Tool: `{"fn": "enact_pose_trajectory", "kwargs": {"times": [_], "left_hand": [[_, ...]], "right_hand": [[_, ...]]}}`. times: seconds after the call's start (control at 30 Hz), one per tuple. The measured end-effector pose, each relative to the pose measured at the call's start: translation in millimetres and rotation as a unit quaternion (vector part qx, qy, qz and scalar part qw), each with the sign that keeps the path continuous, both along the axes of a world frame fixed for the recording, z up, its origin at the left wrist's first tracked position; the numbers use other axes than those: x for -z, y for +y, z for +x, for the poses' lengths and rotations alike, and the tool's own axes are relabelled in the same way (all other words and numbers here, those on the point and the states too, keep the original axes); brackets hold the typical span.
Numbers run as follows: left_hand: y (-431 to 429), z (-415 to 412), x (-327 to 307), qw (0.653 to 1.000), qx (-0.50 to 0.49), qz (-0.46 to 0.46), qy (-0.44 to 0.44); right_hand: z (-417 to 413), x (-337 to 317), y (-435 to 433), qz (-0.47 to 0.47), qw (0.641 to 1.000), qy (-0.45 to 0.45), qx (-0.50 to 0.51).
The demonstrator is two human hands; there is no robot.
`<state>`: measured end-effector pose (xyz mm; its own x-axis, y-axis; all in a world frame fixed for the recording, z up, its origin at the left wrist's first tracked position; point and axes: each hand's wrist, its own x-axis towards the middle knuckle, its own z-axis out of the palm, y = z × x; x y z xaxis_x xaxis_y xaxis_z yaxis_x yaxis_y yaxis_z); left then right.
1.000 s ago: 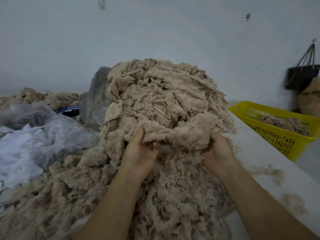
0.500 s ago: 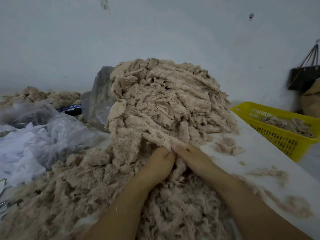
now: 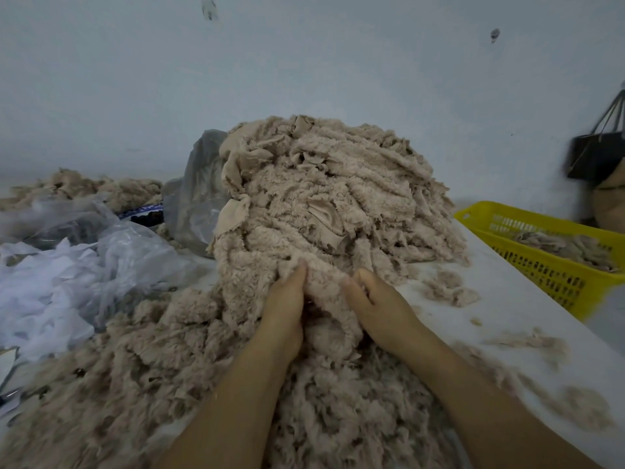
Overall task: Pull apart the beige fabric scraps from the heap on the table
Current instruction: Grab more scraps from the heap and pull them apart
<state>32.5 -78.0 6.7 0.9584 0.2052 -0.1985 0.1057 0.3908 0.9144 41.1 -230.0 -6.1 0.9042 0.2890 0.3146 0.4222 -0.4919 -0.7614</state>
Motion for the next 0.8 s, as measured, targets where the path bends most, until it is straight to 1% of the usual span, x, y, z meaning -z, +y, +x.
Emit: {"fn": "enact_pose_trajectory", "kwargs": {"times": [0.07,0.17,0.2,0.23,0.27,0.3,0.4,0.47,0.5,0.57,0.63,0.7,0.73,0.8], "left_hand": [[5.1,4.7,-2.0,0.989,-0.058,-0.134,-0.024],[25.1,8.1,-4.9,0.940,-0.098,-0.319,-0.065],[34.3,8.7,-5.7,0.924,-0.101,-0.363,-0.069],[41.6,10.2,-5.4,0.915,-0.103,-0.386,-0.066],[45.7,11.4,-3.8,0.915,-0.099,-0.386,-0.058],[46.5,11.7,-1.7,0.925,-0.087,-0.366,-0.046],[31.9,11.3,0.6,0.958,-0.044,-0.282,-0.017],[23.9,9.7,-1.4,0.966,-0.038,-0.257,-0.015],[22.8,9.4,-2.2,0.965,-0.034,-0.259,-0.017],[25.1,7.5,-5.5,0.959,-0.004,-0.278,-0.045],[26.1,4.6,-10.1,0.947,0.025,-0.311,-0.080],[27.1,3.3,-12.3,0.933,0.005,-0.349,-0.087],[29.6,3.6,-12.8,0.925,-0.018,-0.370,-0.089],[36.4,5.8,-13.0,0.909,-0.051,-0.401,-0.104]], "right_hand": [[-1.3,-1.5,1.0,0.006,1.000,0.002,-0.018],[-3.0,-6.1,1.0,0.027,0.999,-0.002,-0.018],[-2.6,-8.1,-1.3,0.050,0.999,-0.006,-0.004],[-1.3,-9.8,-5.0,0.077,0.997,-0.009,0.011],[0.0,-11.5,-9.1,0.095,0.995,-0.008,0.021],[1.2,-12.3,-12.5,0.103,0.994,-0.004,0.023],[-0.6,-11.9,-12.9,0.127,0.992,0.024,-0.007],[-2.8,-11.6,-9.1,0.151,0.987,0.038,-0.044],[-2.9,-12.3,-7.8,0.151,0.986,0.040,-0.056],[-2.6,-13.1,-5.6,0.118,0.990,0.049,-0.065],[-3.1,-12.5,-3.6,0.054,0.995,0.056,-0.069],[-4.7,-11.2,-2.5,0.003,0.995,0.056,-0.081],[-4.6,-11.5,-3.6,0.002,0.995,0.057,-0.084],[-1.9,-14.7,-10.3,0.040,0.995,0.065,-0.070]]}}
